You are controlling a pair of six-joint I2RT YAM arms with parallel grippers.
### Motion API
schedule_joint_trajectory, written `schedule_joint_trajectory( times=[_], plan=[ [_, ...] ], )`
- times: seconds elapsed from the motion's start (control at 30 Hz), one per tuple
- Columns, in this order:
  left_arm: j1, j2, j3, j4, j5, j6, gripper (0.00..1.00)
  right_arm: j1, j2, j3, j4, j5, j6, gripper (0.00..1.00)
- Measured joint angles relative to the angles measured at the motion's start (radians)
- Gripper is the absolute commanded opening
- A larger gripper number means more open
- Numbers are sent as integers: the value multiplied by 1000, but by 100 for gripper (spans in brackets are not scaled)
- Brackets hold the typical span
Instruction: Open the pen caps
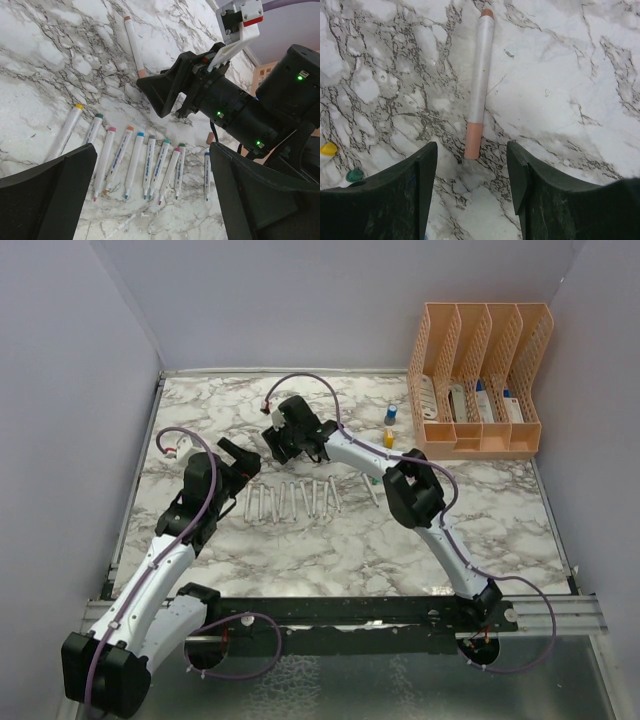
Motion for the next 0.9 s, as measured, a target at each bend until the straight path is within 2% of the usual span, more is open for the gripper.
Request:
schedule_joint_trajectory(
  times=[0.27, 0.4, 0.5, 0.73, 0.8, 0.9],
  plan=[
    [1, -23, -6, -9, -1, -4, 99, 12, 37, 15, 4, 27, -35, 52],
    [2, -31, -10, -14, -2, -7, 99, 17, 55, 32, 13, 39, -47, 47],
    [6, -33, -11, -26, -2, -8, 99, 19, 71, 55, 16, 46, -56, 39],
    [7, -45, -14, -39, -2, -12, 99, 19, 94, 89, 16, 56, -61, 13],
    [8, -49, -17, -39, -2, -15, 99, 19, 94, 89, 15, 59, -58, 3],
    [8, -50, -22, -39, -2, -19, 99, 19, 94, 90, 15, 61, -48, 1]
  ],
)
